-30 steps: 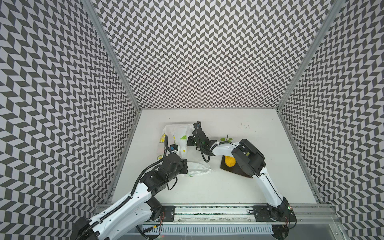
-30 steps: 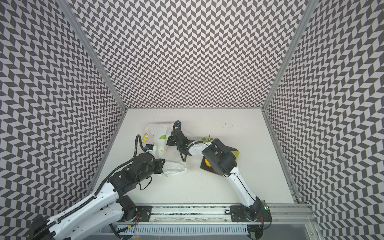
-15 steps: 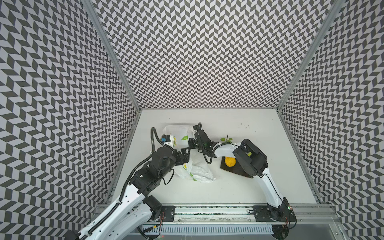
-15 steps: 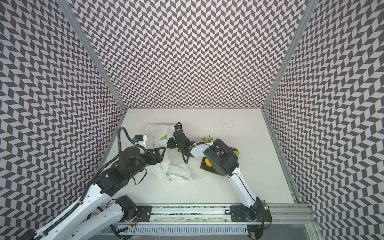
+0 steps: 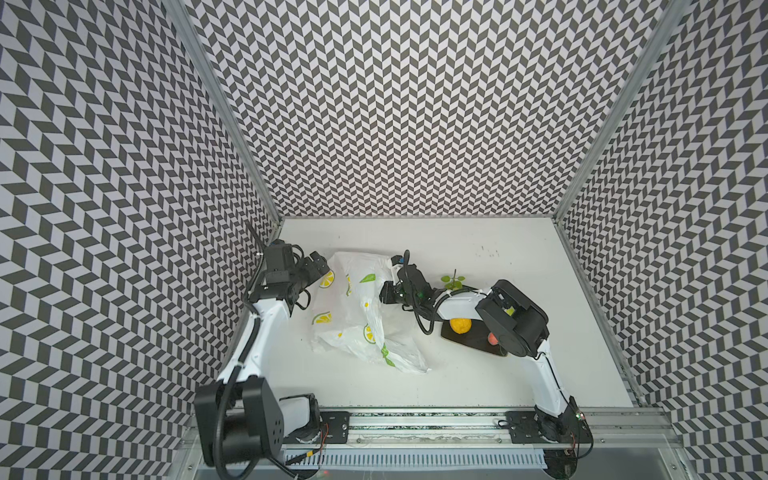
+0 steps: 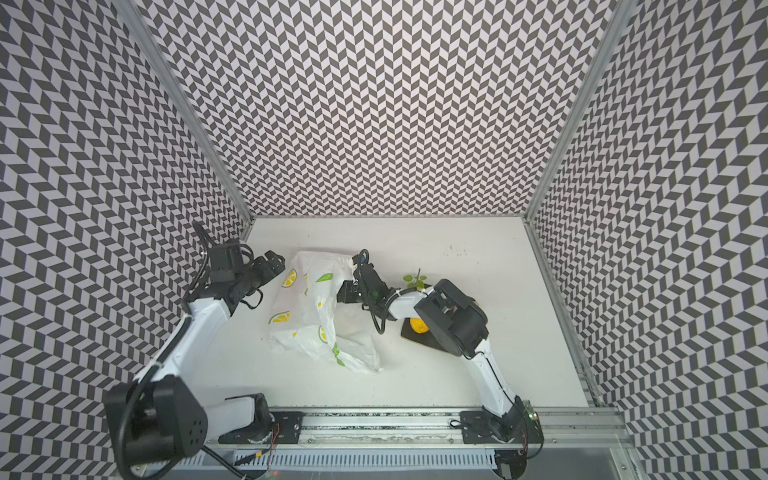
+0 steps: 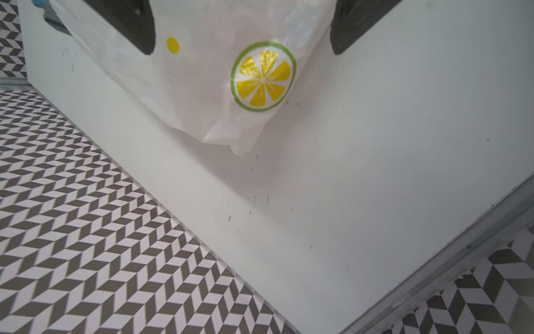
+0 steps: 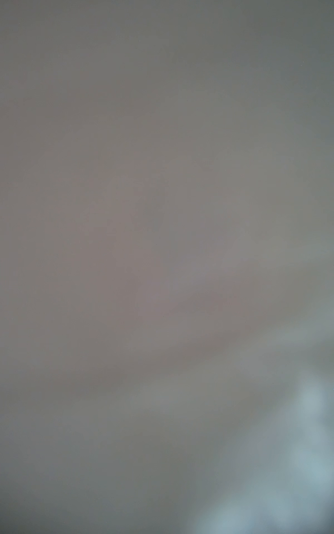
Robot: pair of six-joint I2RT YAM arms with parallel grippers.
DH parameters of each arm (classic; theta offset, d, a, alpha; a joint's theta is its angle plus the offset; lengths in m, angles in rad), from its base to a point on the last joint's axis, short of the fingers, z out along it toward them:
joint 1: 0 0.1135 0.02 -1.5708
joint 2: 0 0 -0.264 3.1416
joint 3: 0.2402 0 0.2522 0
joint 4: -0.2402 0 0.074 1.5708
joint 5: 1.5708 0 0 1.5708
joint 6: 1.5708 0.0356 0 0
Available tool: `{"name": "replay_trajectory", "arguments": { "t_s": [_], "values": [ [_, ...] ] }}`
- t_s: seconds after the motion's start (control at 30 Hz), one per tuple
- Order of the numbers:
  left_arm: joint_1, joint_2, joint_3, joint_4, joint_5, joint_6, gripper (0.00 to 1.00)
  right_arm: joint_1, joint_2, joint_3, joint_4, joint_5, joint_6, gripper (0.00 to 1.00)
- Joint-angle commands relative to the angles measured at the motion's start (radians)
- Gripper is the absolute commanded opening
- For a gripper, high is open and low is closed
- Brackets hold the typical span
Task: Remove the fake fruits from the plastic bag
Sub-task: 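Release the bag edge and regrasp the bag farther away with the left gripper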
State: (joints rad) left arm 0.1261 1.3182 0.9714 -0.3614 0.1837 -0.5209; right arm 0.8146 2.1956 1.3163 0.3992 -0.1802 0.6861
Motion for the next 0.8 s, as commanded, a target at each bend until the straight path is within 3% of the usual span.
{"name": "replay_trajectory", "arguments": {
  "t_s": [0.0,0.2,0.33,0.47,0.77],
  "values": [
    [0.006,0.114,0.129,0.018,0.089,0.056,0.95,-0.005,-0.054,-0.015,0.074,-0.013,0.006,0.77],
    [0.008,0.327,0.222,0.040,0.084,0.032,0.90,-0.005,-0.060,-0.044,0.103,-0.024,0.010,0.77],
    [-0.002,0.457,0.287,0.021,0.174,0.001,0.76,-0.004,-0.060,-0.051,0.113,-0.031,0.011,0.77],
    [-0.040,0.475,0.289,0.041,0.150,-0.006,0.68,-0.003,-0.059,-0.056,0.123,-0.042,0.018,0.76],
    [-0.060,0.472,0.248,0.079,0.195,0.003,0.07,-0.002,-0.080,-0.081,0.126,-0.035,0.009,0.76]
  ]
}}
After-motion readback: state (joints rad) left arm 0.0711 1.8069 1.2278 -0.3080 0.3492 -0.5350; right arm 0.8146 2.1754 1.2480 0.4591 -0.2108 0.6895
